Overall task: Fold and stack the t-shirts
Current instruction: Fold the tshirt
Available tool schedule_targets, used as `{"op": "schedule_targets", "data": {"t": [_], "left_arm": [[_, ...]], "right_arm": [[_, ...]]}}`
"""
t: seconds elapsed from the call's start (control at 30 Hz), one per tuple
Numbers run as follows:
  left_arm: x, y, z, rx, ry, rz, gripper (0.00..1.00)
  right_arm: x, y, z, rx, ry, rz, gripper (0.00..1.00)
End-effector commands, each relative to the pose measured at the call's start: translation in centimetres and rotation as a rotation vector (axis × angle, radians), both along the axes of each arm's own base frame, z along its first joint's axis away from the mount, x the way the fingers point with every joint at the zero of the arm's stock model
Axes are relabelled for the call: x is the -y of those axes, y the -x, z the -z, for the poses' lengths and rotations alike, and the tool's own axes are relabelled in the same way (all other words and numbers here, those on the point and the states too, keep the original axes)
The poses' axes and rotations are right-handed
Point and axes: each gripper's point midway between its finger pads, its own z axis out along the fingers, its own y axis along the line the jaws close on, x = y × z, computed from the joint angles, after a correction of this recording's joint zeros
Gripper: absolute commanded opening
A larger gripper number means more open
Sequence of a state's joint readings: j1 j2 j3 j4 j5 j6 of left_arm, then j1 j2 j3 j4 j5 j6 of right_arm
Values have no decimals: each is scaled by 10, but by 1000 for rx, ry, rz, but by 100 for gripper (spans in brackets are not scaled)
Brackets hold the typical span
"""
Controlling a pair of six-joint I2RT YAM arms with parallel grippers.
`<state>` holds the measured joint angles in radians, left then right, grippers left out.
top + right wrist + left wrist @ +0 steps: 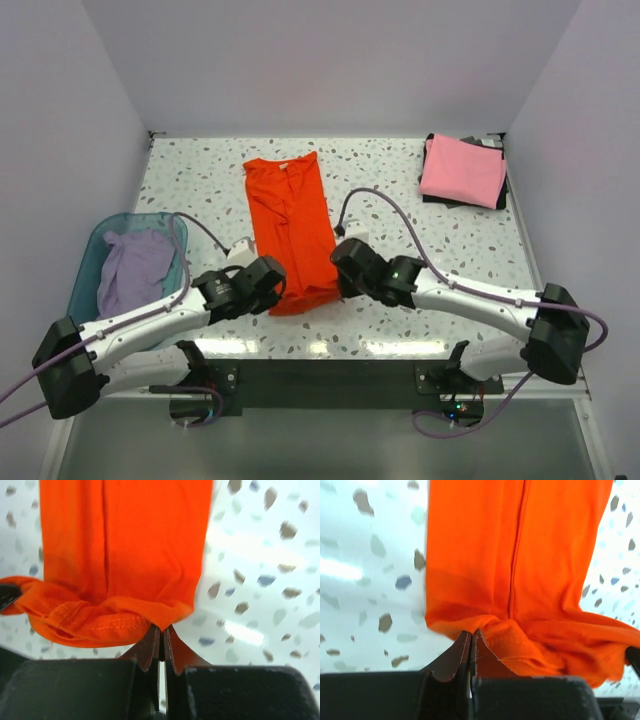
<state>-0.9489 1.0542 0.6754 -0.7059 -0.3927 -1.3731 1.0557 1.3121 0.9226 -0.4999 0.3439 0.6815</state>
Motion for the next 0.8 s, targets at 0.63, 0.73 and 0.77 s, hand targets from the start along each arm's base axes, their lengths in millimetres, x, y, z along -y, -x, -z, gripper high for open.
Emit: {"op": "schedule_targets", "data": {"t": [0.63, 0.73, 0.77], "left_arm": [[-39, -199, -16, 159, -30, -176, 0], [-41, -215, -15, 156, -20, -183, 0], [-43, -218, -15, 153, -22, -190, 0]], "right_arm": [[-65, -220, 20, 61, 37, 62, 0], [-64, -231, 21, 52, 20, 68, 0], [-63, -234, 22, 46, 23, 69, 0]]}}
